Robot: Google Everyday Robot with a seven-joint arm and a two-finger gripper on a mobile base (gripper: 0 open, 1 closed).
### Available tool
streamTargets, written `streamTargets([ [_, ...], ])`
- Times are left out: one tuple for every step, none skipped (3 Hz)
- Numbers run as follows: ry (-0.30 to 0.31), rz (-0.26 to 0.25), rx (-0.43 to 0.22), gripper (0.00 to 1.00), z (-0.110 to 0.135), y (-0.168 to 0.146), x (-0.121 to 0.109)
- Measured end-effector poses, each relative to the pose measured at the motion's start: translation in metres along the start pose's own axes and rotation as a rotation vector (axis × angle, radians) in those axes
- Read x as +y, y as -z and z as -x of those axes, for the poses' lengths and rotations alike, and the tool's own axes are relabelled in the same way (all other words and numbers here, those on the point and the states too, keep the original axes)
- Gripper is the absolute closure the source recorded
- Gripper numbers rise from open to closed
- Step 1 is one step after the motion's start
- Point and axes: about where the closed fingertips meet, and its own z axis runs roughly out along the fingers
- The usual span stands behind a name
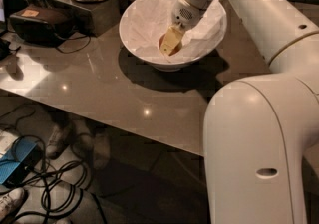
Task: Pick apple from white bowl
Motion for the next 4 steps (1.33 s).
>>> streamTargets([
  [-0.009,-0.019,-0.006,1.00,0.005,0.012,0.002],
  [-0.004,-0.035,-0.014,1.00,0.014,0.030,0.010],
  [-0.001,-0.037,-0.019,1.00,0.021,0.039,0.016],
  [0.010,-0.036,-0.022,1.00,0.028,0.044,0.019],
])
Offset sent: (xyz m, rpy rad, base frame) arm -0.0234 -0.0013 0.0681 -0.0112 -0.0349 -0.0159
